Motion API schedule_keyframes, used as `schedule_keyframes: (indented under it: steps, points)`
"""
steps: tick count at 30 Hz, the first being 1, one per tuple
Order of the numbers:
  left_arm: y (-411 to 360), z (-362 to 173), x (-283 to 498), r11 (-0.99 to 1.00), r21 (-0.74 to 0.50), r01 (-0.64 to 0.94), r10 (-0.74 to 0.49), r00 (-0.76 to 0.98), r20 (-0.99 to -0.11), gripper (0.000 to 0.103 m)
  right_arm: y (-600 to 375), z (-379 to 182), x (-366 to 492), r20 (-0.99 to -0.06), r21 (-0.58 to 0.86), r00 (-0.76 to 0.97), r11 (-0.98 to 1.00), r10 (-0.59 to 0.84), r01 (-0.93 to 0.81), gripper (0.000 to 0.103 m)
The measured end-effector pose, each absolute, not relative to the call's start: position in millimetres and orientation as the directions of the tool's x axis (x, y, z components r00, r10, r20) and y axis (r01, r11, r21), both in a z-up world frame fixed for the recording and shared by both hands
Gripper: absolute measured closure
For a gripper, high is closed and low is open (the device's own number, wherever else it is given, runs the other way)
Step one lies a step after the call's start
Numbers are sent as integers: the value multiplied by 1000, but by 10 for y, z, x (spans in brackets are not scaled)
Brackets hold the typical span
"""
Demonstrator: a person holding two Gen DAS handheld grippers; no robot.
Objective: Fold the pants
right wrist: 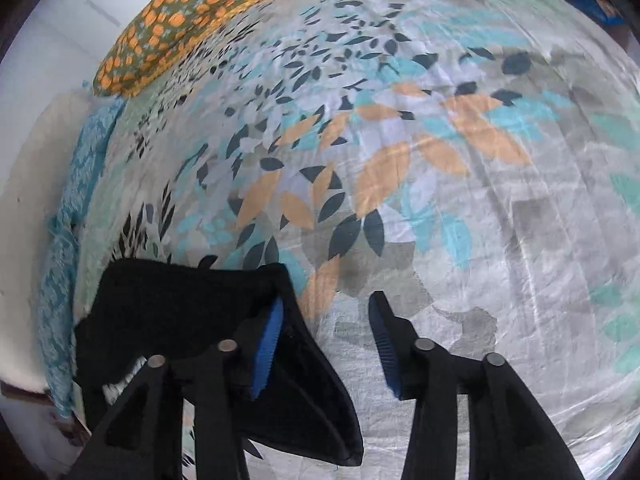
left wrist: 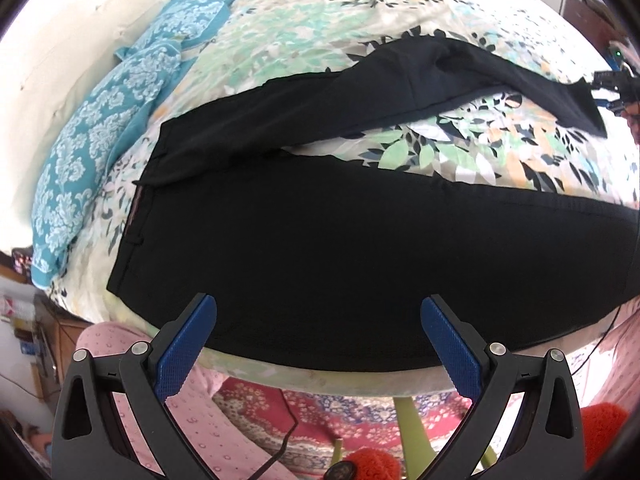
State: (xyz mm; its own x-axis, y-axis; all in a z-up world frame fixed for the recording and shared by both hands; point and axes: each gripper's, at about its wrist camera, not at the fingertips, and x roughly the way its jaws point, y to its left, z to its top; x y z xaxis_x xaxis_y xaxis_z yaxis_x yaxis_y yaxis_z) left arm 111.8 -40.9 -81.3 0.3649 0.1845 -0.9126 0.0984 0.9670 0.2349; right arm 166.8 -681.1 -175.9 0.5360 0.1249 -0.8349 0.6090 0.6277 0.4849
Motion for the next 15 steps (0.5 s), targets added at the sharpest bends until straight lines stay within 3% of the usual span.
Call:
schedule_keyframes:
  steps: [10, 15]
  points:
    - [-415, -905, 1154, 968, 233, 97, 188, 344, -920, 1, -6944, -1775, 1339, -737, 656, 647, 440, 195, 614, 41]
    - [-451, -906, 1146, 965, 238, 109, 188, 344, -920, 1, -6754, -1915, 1703, -812, 552, 552, 552, 188, 624, 22]
